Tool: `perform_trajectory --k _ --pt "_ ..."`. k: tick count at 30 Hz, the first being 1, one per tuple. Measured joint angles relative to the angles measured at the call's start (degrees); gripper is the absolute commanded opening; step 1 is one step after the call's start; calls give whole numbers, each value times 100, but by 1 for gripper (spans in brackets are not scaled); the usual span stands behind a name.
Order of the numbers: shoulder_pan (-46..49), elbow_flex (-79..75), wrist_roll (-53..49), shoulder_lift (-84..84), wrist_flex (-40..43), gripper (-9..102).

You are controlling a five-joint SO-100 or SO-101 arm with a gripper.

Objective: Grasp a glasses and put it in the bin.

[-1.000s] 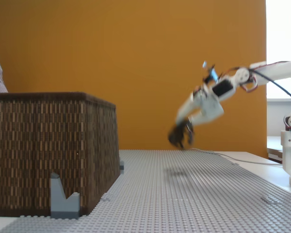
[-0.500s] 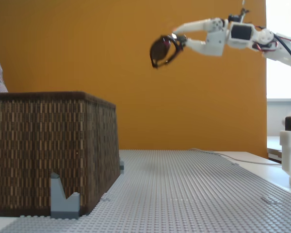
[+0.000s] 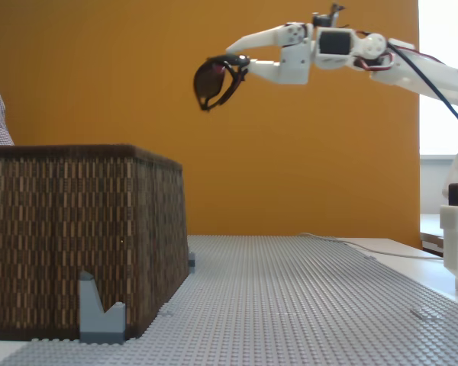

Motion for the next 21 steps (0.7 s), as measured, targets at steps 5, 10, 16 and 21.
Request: perform_trajectory --k 5,10,16,21 --pt "-53 -501 158 -571 281 -1" --pt "-9 -879 246 -905 483 -1" --pt "70 -1081 360 -1283 791 -1" --pt "70 -1389 545 -1661 1239 -1"
